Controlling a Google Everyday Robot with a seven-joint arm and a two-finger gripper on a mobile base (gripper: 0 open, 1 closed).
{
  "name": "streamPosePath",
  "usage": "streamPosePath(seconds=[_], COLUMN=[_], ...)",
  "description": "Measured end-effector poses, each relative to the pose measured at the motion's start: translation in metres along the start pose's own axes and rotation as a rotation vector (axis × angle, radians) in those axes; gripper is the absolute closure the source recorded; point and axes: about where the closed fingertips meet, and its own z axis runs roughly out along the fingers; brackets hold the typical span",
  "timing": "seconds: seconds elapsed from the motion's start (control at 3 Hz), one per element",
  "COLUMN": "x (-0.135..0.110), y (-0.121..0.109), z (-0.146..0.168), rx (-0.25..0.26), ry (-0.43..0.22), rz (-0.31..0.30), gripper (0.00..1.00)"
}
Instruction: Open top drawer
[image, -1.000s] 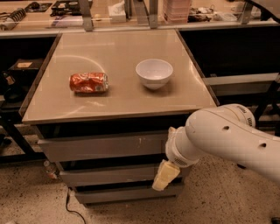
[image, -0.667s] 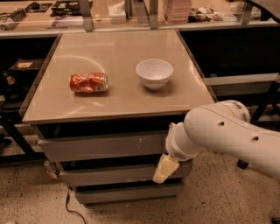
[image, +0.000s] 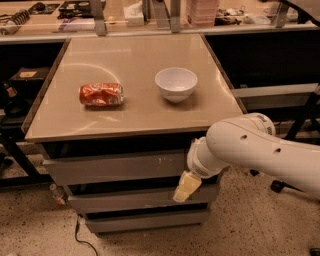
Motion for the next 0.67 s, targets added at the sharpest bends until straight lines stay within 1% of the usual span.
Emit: streamPosePath(seconds=[0.67], x=[-0.008], y=[-0.017], z=[0.028], rx=[-0.014], ry=[-0.034], rz=[-0.03], gripper=[0.0])
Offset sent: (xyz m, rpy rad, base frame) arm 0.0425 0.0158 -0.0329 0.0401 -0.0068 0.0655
